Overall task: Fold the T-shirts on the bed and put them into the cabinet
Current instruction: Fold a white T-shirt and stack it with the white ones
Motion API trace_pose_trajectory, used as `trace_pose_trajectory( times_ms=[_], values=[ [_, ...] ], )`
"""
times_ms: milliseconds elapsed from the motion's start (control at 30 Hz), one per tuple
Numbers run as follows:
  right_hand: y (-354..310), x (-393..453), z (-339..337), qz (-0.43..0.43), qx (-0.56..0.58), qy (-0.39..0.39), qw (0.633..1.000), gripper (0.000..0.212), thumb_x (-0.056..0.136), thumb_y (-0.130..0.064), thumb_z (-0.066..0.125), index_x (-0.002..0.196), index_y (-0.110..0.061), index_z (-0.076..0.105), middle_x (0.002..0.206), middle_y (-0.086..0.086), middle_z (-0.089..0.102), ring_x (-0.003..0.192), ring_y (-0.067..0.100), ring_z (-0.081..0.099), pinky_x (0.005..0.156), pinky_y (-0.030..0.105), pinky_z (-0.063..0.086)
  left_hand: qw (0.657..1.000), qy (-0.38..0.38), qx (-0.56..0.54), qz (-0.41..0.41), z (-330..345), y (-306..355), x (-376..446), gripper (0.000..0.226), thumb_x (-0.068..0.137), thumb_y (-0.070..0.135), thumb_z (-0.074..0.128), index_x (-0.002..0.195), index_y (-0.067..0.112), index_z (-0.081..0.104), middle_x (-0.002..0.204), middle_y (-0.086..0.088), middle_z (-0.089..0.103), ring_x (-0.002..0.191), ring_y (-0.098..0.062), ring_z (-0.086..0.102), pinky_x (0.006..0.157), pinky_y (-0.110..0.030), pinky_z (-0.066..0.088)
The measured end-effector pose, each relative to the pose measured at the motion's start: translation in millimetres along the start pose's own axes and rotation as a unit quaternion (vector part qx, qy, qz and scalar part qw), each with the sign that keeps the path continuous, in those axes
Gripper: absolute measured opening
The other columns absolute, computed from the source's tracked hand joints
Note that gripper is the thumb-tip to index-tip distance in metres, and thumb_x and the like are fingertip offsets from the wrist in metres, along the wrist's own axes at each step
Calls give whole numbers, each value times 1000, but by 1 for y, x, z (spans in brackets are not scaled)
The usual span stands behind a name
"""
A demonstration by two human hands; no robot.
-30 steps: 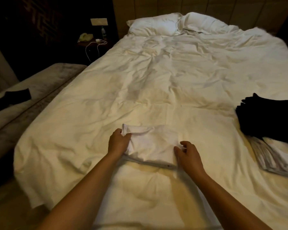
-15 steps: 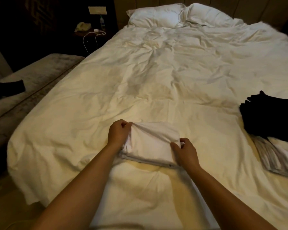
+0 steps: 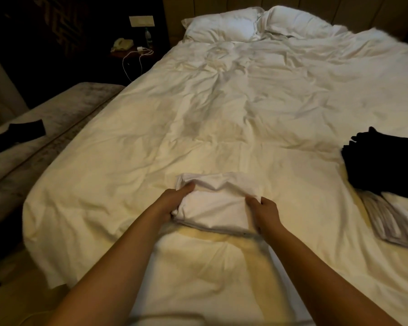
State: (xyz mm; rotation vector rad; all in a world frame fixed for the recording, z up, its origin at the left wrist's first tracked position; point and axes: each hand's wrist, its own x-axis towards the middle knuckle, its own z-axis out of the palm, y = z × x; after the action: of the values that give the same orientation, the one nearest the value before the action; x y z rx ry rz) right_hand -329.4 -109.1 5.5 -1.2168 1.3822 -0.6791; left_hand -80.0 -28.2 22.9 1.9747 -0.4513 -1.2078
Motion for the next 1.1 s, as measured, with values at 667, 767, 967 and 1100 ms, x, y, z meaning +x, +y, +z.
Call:
trace_pose_trajectory(
  times_ms=[667, 767, 967, 1100],
  values=[
    [16, -44, -267, -104, -21, 170, 980, 18, 97, -22, 60, 111, -12, 65, 99, 9, 63, 82, 19, 57, 68, 31, 42, 991, -83, -26, 101, 252, 53, -104, 73, 83, 70, 62, 121, 7, 63, 111, -10, 70, 94, -28, 68, 83, -37, 57],
    [22, -46, -318, -111, -49, 193, 974, 19, 97, -23, 61, 109, -9, 66, 98, 10, 63, 84, 22, 56, 66, 32, 40, 988, -91, -22, 123, 299, 62, -122, 60, 86, 68, 60, 110, 13, 62, 104, -5, 69, 89, -24, 66, 82, -37, 56],
    [31, -31, -408, -101, -53, 237, 965, 24, 94, -25, 65, 113, -10, 66, 102, 10, 64, 91, 28, 59, 75, 37, 48, 983, -107, -41, 143, 389, 80, -146, 57, 87, 64, 62, 108, 11, 66, 104, -7, 70, 96, -27, 67, 92, -43, 56],
    [36, -12, -449, -99, -58, 253, 961, 23, 93, -26, 68, 108, -9, 65, 99, 9, 63, 90, 26, 57, 72, 31, 40, 982, -92, -48, 156, 436, 91, -150, 63, 86, 64, 64, 110, 7, 68, 106, -9, 71, 100, -29, 68, 90, -41, 56]
  ],
)
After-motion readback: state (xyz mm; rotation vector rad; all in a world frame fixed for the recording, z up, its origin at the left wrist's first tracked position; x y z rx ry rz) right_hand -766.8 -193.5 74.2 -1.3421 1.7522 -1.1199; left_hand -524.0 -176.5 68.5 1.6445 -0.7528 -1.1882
